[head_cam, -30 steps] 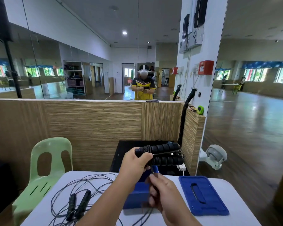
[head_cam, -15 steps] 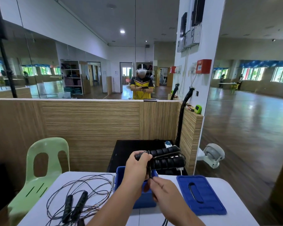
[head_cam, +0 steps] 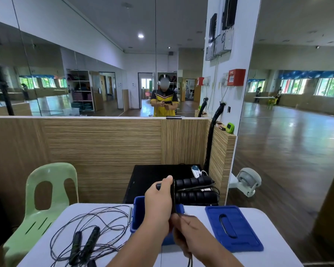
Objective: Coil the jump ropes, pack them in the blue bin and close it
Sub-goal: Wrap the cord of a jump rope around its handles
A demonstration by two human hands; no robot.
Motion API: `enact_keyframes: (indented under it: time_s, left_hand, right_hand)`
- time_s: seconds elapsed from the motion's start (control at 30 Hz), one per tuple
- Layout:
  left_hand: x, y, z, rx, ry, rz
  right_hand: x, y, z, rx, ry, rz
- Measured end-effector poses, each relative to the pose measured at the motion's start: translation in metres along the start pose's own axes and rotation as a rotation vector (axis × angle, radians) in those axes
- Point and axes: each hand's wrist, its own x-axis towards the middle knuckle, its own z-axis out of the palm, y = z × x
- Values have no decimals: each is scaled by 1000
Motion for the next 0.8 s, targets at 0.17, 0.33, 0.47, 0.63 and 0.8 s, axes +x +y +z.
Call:
enact_keyframes:
  time_s: [0.17,0.33,0.47,0.63,0.8]
  left_hand:
    - [-6,3,-4,48,-73,-9]
    - [-12,4,-9,79,-134,-14]
    - [-11,8,-15,96,-126,1]
    - [-12,11,-22,137,-149,32]
    - [-3,6,-29,242,-121,71]
  right_hand:
    - [5,6,-29,-27,-46,-70]
    - [15,-12,-61,-275,-52,-154]
    - [58,8,-104,-157,86,224]
    - [80,-63,-103,-547,-195,95]
    - [87,-98,-104,-884,-236,-19]
